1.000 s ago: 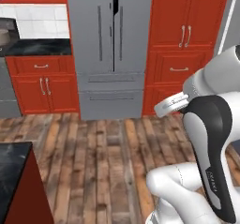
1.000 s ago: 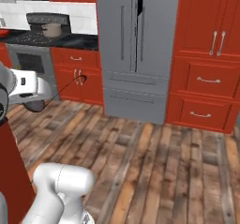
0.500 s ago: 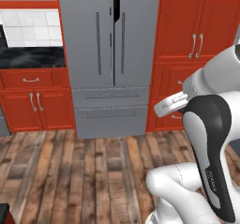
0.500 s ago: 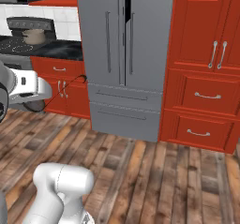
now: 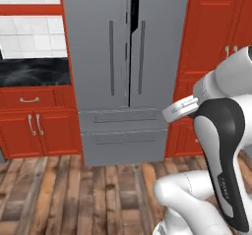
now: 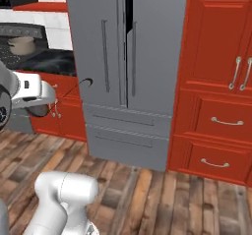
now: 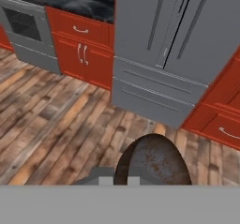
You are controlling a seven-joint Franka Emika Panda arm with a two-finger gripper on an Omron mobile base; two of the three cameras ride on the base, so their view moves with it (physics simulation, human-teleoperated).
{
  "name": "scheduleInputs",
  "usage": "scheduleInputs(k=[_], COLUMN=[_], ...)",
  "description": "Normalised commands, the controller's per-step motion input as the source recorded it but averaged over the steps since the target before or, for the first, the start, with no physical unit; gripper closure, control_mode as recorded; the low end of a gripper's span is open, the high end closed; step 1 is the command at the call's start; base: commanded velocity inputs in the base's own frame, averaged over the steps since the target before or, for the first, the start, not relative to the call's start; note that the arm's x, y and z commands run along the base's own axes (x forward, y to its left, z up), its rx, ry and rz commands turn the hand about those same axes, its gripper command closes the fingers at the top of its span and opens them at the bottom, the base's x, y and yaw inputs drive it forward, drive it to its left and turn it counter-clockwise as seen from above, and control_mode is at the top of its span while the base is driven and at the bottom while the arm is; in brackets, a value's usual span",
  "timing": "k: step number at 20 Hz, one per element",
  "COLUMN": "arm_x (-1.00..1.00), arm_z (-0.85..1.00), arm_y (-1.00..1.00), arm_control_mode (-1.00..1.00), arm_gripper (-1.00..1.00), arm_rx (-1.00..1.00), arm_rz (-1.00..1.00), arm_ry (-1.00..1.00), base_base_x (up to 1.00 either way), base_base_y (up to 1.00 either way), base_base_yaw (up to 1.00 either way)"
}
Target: Open the cabinet and move the ladle to the pot. Then close the cabinet.
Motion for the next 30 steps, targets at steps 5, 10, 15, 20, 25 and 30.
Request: scheduleInputs(k=[5,10,15,20,25,30], arm_x=[0.0,0.0,0.0,0.0,0.0,0.0], arm_z=[0.0,0.0,0.0,0.0,0.0,0.0], arm_y=[0.0,0.0,0.0,0.0,0.0,0.0], arm_control_mode=[1.0,1.0,1.0,1.0,1.0,1.0], arm_gripper=[1.0,1.0,1.0,1.0,1.0,1.0], arm_rx=[0.0,0.0,0.0,0.0,0.0,0.0], arm_rz=[0.0,0.0,0.0,0.0,0.0,0.0], arm_ry=[0.0,0.0,0.0,0.0,0.0,0.0], base_base_x=[0.58,0.42,0.43,0.58,0.75,0.93], base_base_y=[0.73,0.92,0.95,0.81,0.66,0.23], base_base_yaw=[-0.05,-0.06,-0.06,-0.05,-0.05,-0.04])
